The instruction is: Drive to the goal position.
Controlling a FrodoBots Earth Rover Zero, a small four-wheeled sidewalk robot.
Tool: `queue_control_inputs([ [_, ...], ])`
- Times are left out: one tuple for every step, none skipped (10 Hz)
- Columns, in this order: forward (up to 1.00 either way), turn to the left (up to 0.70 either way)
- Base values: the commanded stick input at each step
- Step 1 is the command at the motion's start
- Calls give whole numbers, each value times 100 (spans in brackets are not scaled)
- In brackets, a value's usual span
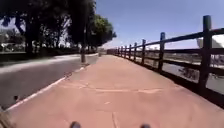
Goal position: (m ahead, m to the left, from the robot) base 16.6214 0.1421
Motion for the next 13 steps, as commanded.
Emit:
queue_control_inputs([
  [100, -34],
  [100, -10],
  [100, 0],
  [100, 0],
  [100, 0],
  [100, 0],
  [100, 0],
  [100, 0],
  [100, 0],
  [100, 0],
  [100, 0],
  [100, 0],
  [100, 0],
])
